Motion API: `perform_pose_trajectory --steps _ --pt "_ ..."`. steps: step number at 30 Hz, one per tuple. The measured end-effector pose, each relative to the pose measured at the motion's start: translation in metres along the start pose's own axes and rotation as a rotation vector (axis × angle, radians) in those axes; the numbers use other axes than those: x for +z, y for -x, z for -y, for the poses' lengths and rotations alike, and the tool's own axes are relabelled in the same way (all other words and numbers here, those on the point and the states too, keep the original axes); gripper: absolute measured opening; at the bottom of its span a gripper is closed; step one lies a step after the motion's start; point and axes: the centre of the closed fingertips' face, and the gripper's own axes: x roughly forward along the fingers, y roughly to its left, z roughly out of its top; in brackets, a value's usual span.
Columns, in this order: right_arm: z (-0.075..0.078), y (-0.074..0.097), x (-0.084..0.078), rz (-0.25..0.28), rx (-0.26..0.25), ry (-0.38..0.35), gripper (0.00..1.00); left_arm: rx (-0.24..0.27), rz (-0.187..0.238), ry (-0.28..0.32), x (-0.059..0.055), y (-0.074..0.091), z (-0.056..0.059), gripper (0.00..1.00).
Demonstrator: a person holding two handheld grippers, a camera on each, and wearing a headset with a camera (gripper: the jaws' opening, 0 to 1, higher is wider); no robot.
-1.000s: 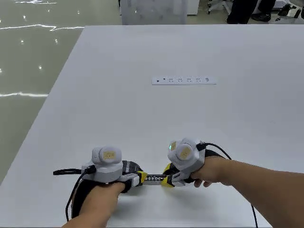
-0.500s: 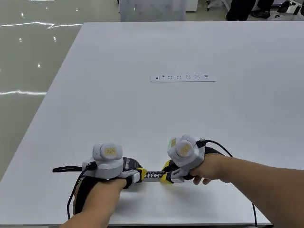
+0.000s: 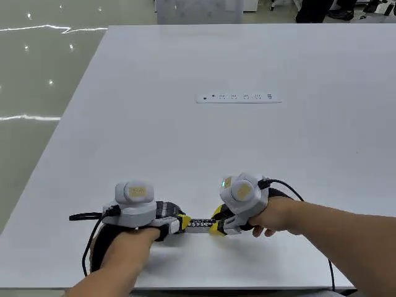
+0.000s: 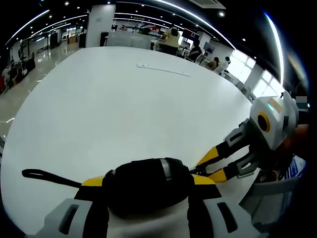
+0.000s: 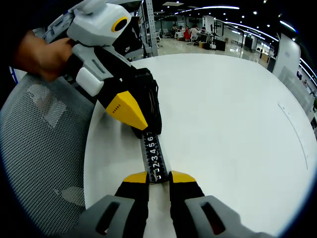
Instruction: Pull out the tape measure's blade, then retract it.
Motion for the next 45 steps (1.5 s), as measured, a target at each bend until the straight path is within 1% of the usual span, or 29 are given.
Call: perform_pose_trajectory --steps 1,7,12,19,27,31,35,40,43,45 --pt "-0.001 -0.001 0.001 0.0 -0.001 0.011 0.14 -0.003 -0.001 0.0 0.0 0.0 0.0 0.61" --pt "-0.001 -0.002 0.004 0.005 0.003 0.002 0.14 -0.004 -0.005 0.002 -0.001 0.0 0.001 0.61" --pt "-0.001 -0.004 0.005 0.001 0.006 0.006 0.14 -0.004 -0.002 0.006 -0.001 0.0 0.002 0.61" --pt "-0.001 -0.006 0.008 0.003 0.011 0.008 0.14 -0.007 -0.007 0.014 -0.001 0.0 0.002 0.61" --pt "-0.002 -0.01 0.011 0.006 0.017 0.004 0.14 -0.019 -0.014 0.016 -0.001 0.0 0.001 0.6" --pt "-0.005 -0.013 0.016 0.007 0.015 0.023 0.14 -0.022 -0.016 0.014 -0.001 0.0 0.001 0.6" --pt "-0.005 -0.017 0.019 0.008 0.02 0.024 0.14 -0.024 -0.017 0.013 -0.002 0.001 0.001 0.6" --pt "-0.006 -0.021 0.026 0.009 0.037 0.015 0.13 -0.026 -0.019 0.018 -0.001 0.001 0.0 0.6" --pt "-0.004 -0.021 0.026 0.002 0.054 0.013 0.13 -0.028 -0.023 0.025 -0.001 0.001 -0.001 0.6" --pt "-0.004 -0.022 0.026 -0.002 0.057 0.025 0.13 -0.027 -0.021 0.026 0.0 0.001 -0.001 0.6"
